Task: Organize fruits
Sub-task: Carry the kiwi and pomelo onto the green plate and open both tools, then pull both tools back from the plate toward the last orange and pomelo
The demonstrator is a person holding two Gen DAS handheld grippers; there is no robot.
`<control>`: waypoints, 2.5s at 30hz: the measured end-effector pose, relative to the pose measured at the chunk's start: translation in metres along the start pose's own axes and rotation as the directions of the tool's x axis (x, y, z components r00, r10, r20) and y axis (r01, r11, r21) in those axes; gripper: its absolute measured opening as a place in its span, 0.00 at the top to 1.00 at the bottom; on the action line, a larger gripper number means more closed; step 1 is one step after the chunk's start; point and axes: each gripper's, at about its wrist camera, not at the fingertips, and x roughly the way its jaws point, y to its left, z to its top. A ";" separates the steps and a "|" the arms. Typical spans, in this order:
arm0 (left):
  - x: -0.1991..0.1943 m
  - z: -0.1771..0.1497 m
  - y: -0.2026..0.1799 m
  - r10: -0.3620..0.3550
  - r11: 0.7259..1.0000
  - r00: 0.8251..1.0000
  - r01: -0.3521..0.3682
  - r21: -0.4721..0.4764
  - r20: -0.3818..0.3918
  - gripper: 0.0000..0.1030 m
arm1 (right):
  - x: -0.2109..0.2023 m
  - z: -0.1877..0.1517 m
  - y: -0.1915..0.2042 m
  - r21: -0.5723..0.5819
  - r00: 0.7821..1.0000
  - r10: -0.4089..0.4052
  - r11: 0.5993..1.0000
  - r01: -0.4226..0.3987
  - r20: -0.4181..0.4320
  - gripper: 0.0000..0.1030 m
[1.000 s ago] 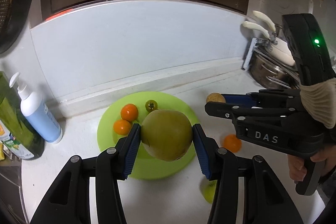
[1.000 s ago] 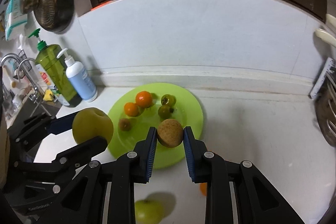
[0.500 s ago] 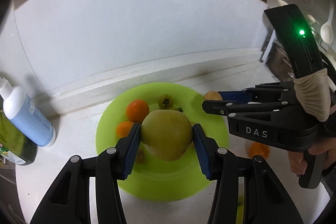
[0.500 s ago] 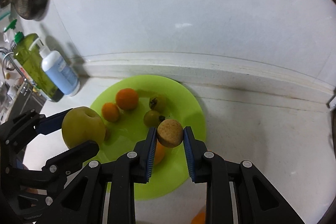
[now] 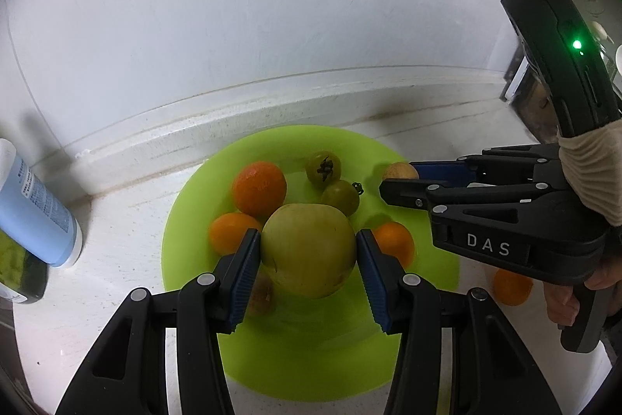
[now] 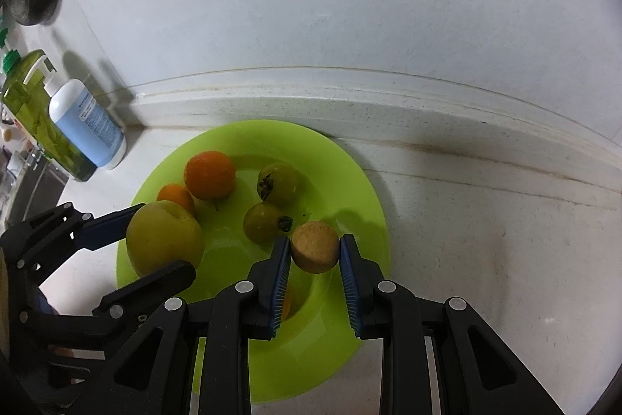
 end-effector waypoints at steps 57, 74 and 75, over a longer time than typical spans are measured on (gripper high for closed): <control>-0.160 -0.105 -0.101 0.005 0.994 0.967 -0.032 0.105 0.254 0.20 | -0.185 -0.158 0.006 0.035 0.927 -0.213 0.976 0.213 0.308 0.14; -0.097 -0.124 -0.114 -0.051 0.998 0.995 0.047 0.045 0.089 0.35 | -0.133 -0.169 -0.015 -0.010 0.971 -0.145 0.989 0.149 0.189 0.23; -0.093 -0.125 -0.113 -0.055 0.998 0.995 0.051 0.042 0.081 0.36 | -0.130 -0.169 -0.016 -0.013 0.973 -0.140 0.989 0.145 0.184 0.23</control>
